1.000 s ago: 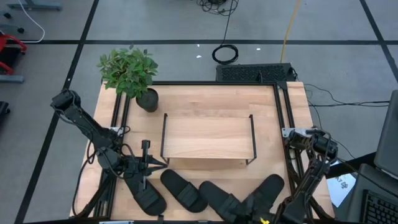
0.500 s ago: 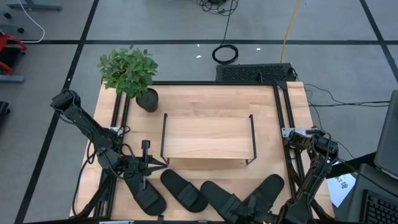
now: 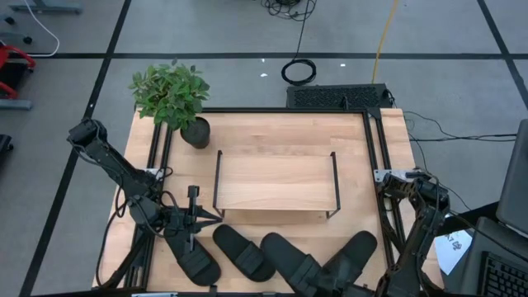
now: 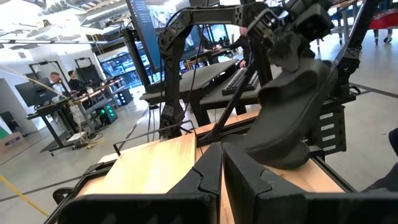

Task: Pick and place slides into the shelf
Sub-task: Put the black slide on the shelf

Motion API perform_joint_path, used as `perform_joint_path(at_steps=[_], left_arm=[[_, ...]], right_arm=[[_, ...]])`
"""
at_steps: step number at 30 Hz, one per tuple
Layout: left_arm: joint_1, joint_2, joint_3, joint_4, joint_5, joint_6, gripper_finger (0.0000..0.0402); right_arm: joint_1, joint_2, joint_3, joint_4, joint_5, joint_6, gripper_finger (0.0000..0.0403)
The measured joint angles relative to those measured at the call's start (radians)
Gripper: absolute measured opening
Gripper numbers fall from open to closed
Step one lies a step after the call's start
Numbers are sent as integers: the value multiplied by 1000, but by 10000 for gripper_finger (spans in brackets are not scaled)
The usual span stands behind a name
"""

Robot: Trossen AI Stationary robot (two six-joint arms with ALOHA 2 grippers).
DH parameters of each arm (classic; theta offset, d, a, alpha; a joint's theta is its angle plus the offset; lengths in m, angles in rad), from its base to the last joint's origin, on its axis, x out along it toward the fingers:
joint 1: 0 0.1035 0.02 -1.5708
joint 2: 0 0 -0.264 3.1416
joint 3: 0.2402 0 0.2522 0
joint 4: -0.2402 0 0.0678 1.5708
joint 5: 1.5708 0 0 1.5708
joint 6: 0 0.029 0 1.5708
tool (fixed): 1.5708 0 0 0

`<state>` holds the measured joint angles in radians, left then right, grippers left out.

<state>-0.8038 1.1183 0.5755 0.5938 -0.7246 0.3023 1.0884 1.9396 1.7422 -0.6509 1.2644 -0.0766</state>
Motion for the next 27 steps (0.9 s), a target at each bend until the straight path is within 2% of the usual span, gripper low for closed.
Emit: perform_joint_path(at_steps=[7, 10, 14, 17, 27], left_arm=[[0, 0, 0, 0, 0, -1, 21], [0, 0, 0, -1, 0, -1, 21], [0, 0, 0, -2, 0, -2, 21], [0, 0, 0, -2, 0, -2, 21], [0, 0, 0, -19, 0, -16, 21]], right_arm=[[-7, 0, 82, 9, 227, -137, 5], [-16, -8, 109, 133, 309, -257, 6], [-42, -32, 111, 366, 309, -455, 6], [-69, -44, 110, 461, 309, -581, 7], [-199, -130, 110, 427, 307, -647, 8]])
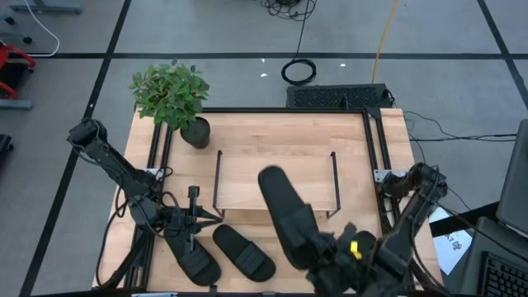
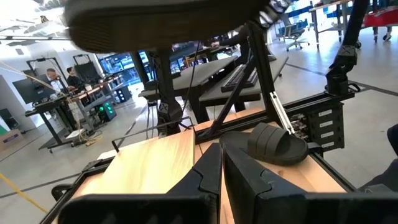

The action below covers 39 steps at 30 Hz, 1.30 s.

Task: Pick and place slides into the shelf
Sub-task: Put the black slide on the shelf

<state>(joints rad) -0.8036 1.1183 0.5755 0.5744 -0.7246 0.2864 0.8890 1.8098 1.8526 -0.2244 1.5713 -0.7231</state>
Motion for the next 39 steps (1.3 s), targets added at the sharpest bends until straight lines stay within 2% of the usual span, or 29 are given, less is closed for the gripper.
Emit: perform_joint_path(at_steps=[10, 20, 25, 33, 39], left_arm=[[0, 0, 0, -3, 0, 8, 21], [0, 0, 0, -6, 0, 19, 21], [0, 0, 0, -7, 0, 20, 21], [0, 0, 0, -7, -2, 29, 21], [0, 0, 0, -6, -2, 27, 21]], right_arm=[[-133, -90, -17, -147, 1, 28, 8], [-251, -123, -239, -146, -1, 29, 8], [-269, -167, -349, -155, -6, 0, 8], [-280, -272, -537, 75, -6, 6, 8], [-267, -297, -601, 87, 0, 2, 7]])
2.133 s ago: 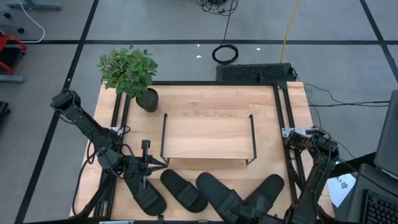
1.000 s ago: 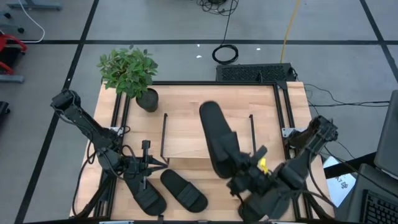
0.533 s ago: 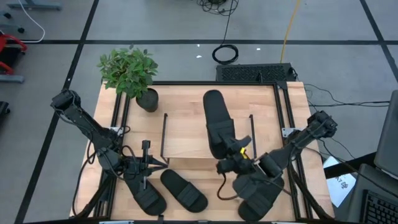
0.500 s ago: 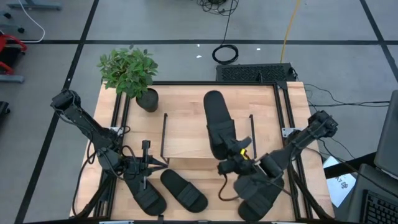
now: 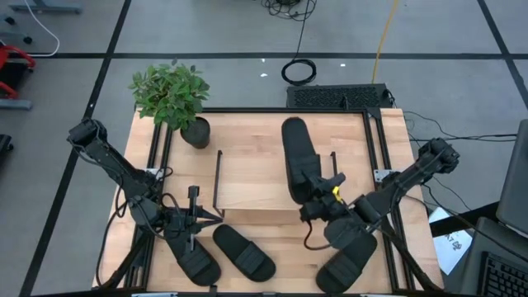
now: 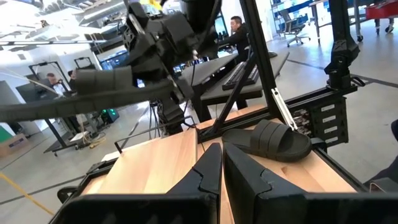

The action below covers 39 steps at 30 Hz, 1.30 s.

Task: Pick and place slides into the shelf
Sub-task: Put the black slide on the shelf

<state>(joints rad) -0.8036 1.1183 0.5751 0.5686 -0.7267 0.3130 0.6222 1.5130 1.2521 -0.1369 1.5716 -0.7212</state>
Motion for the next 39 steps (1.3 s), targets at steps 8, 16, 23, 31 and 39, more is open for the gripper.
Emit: perform_joint_path(at_steps=[8, 16, 23, 31, 39], left_arm=[[0, 0, 0, 3, 0, 0, 21], [0, 0, 0, 3, -1, 0, 21], [0, 0, 0, 5, -4, 6, 21], [0, 0, 0, 10, -7, 19, 21], [0, 0, 0, 10, -7, 28, 21]], right_arm=[[17, 1, -110, 104, -2, 33, 8], [28, 1, -172, 241, -1, 2, 8], [28, 1, -172, 241, -34, 3, 8], [18, 4, -171, 228, -399, 260, 8], [-7, 3, -148, 177, -81, 144, 8]])
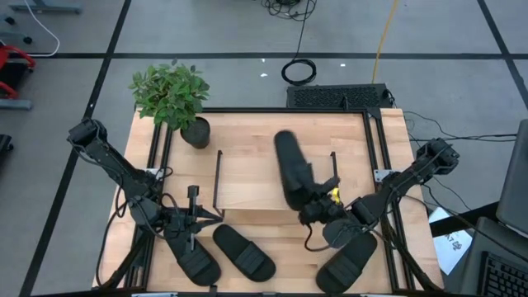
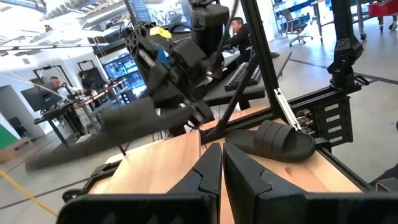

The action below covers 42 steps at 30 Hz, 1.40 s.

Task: Pick and place slides into the shelf
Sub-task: Put the black slide on the shelf

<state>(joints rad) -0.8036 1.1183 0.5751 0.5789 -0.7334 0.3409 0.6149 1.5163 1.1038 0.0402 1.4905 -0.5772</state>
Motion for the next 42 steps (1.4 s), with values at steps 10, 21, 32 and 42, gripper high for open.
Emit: perform_joint_path(at_steps=[10, 21, 32, 42], left_arm=[[0, 0, 0, 0, 0, 24, 21], [0, 0, 0, 16, 0, 19, 21], [0, 0, 0, 23, 0, 16, 21], [1, 0, 0, 23, 0, 21, 21]], right_arm=[[71, 18, 0, 63, 79, -94, 8], [93, 63, -31, 44, -62, 52, 9], [39, 98, -30, -289, -217, 408, 9], [39, 97, -31, -275, -317, 424, 46]])
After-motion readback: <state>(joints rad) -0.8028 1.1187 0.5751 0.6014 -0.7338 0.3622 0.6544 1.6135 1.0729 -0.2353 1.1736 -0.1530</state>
